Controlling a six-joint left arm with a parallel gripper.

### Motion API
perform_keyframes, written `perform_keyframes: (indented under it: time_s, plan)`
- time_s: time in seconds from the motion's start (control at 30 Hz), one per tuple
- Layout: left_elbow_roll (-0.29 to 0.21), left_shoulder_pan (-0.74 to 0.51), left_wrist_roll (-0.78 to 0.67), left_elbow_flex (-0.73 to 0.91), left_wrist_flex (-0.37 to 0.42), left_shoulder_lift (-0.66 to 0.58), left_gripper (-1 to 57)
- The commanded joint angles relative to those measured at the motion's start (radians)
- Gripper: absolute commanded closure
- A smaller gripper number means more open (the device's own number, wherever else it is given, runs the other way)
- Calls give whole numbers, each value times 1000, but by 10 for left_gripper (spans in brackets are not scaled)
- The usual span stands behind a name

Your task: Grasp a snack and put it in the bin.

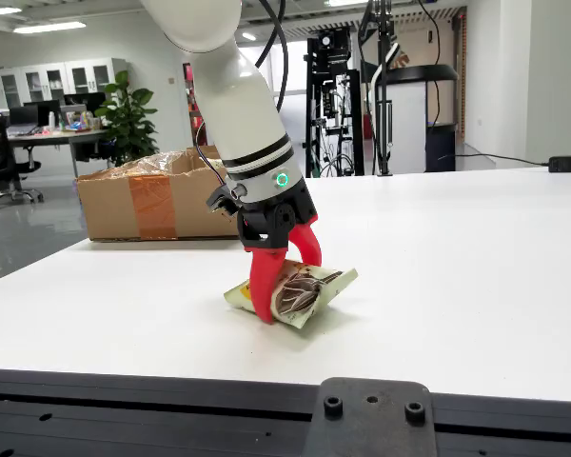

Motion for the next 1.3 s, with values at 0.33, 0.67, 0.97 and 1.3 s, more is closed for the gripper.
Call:
perform_keyframes:
  time_s: [0.33, 0.67, 0.97, 1.3]
  plan:
    - [-1, 3, 46, -2, 63, -64, 448]
    - [29, 59, 78, -1, 157, -256, 520]
    - [40, 176, 113, -45, 235, -421, 557]
    - [59, 258, 163, -145, 319, -438, 565]
